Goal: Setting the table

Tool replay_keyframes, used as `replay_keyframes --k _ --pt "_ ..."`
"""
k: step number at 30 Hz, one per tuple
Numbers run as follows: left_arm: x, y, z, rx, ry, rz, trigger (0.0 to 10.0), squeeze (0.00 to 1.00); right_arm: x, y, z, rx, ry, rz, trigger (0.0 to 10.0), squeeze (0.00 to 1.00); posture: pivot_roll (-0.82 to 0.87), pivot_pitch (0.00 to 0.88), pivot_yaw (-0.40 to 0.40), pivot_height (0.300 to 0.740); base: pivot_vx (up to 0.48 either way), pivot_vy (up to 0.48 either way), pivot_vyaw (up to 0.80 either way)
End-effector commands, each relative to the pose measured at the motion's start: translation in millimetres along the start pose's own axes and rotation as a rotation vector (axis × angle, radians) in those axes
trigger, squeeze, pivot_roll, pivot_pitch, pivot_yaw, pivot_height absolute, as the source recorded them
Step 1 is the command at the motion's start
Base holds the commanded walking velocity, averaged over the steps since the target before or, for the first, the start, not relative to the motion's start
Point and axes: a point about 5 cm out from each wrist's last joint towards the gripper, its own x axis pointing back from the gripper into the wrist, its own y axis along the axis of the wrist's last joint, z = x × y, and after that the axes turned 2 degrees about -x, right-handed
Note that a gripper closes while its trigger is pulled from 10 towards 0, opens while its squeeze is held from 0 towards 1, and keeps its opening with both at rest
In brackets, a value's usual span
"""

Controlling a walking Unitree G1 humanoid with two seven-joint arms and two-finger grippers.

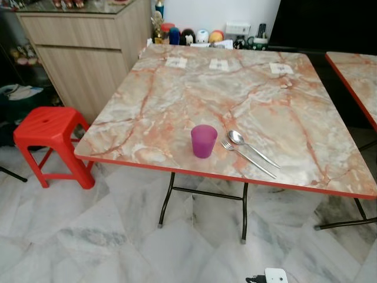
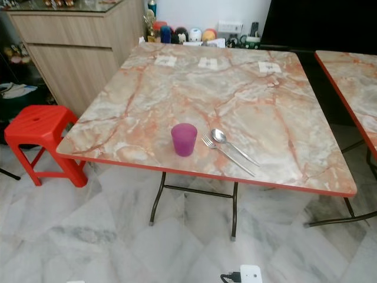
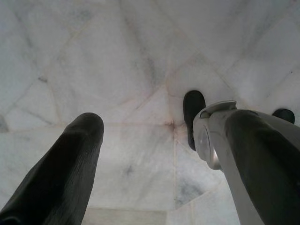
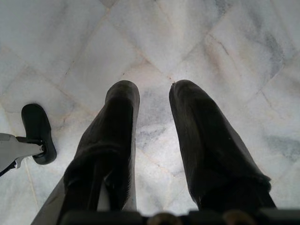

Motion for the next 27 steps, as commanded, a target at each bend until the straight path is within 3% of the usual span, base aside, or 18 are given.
replay_keyframes --k 1,7,13,20,27 --pt "1.9 -9.2 0.3 -0.017 0.0 0.035 10.0 0.0 1.3 -6.1 -1.9 -0.009 -0.005 0.015 10.0 0.0 0.03 0.092 -0.007 0.74 0.262 0.0 0.0" --pt "1.9 -9.2 0.2 -0.018 0.0 0.035 10.0 0.0 1.2 -5.1 -2.1 0.019 0.004 0.01 10.0 0.0 0.03 0.092 -0.007 0.74 0.261 0.0 0.0" --pt "1.8 -8.9 -1.2 -0.014 -0.003 0.032 10.0 0.0 1.2 -4.7 -2.4 0.021 0.006 0.007 10.0 0.0 0.03 0.093 -0.01 0.74 0.045 0.0 0.72" --pt "1.7 -8.6 -1.8 -0.012 -0.003 0.03 10.0 0.0 1.1 -4.5 -2.1 0.021 0.011 0.007 10.0 0.0 0.03 0.093 -0.009 0.74 0.28 0.0 0.0" --pt "1.6 -8.5 -2.5 -0.016 -0.006 0.029 10.0 0.0 1.3 -4.0 -1.9 0.009 0.013 -0.006 10.0 0.0 0.03 0.094 -0.01 0.74 0.0 0.0 0.0"
